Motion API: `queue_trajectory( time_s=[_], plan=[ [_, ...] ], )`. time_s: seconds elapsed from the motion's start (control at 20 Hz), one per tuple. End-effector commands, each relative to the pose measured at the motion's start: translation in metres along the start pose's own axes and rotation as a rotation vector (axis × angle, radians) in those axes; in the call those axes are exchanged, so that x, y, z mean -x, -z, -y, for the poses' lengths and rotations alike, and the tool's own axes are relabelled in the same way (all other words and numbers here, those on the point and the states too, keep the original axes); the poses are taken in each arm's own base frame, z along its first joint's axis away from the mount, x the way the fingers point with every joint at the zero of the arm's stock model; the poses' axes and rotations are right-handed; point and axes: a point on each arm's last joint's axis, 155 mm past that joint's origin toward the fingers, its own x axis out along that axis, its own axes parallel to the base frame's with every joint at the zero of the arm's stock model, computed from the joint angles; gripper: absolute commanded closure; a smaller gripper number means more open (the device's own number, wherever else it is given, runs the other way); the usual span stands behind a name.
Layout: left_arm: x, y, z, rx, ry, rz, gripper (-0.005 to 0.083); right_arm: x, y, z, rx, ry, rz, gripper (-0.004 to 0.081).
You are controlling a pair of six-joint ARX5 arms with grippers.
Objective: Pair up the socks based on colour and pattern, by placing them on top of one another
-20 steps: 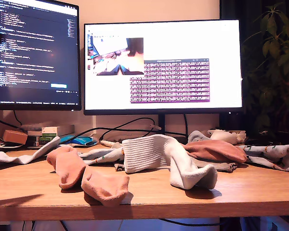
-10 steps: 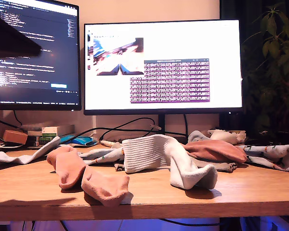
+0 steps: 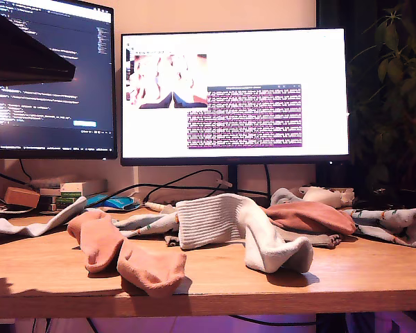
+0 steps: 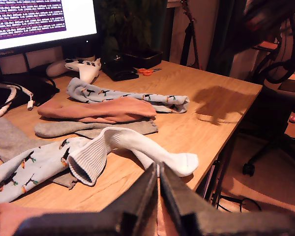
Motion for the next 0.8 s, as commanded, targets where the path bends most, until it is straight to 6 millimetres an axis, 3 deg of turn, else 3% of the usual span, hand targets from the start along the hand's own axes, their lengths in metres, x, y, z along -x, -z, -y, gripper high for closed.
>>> queue_trajectory(
  time_s=[0.0, 0.25, 0.75],
  plan=[
    [0.0, -0.004, 0.001, -0.009, 0.007, 0.008, 0.0793, -0.003, -0.014, 0.005, 0.029, 0.023, -0.007, 0.0498],
    [0.0, -0.004, 0.001, -0.01, 0.007, 0.008, 0.0793, -0.023, -0.036, 0.02, 0.051, 0.074, -0.077, 0.0303],
    [-0.001, -0.004, 0.001, -0.021, 0.006, 0.009, 0.0793, -0.09, -0.021, 0.038, 0.15, 0.139, -0.239, 0.0291]
  ],
)
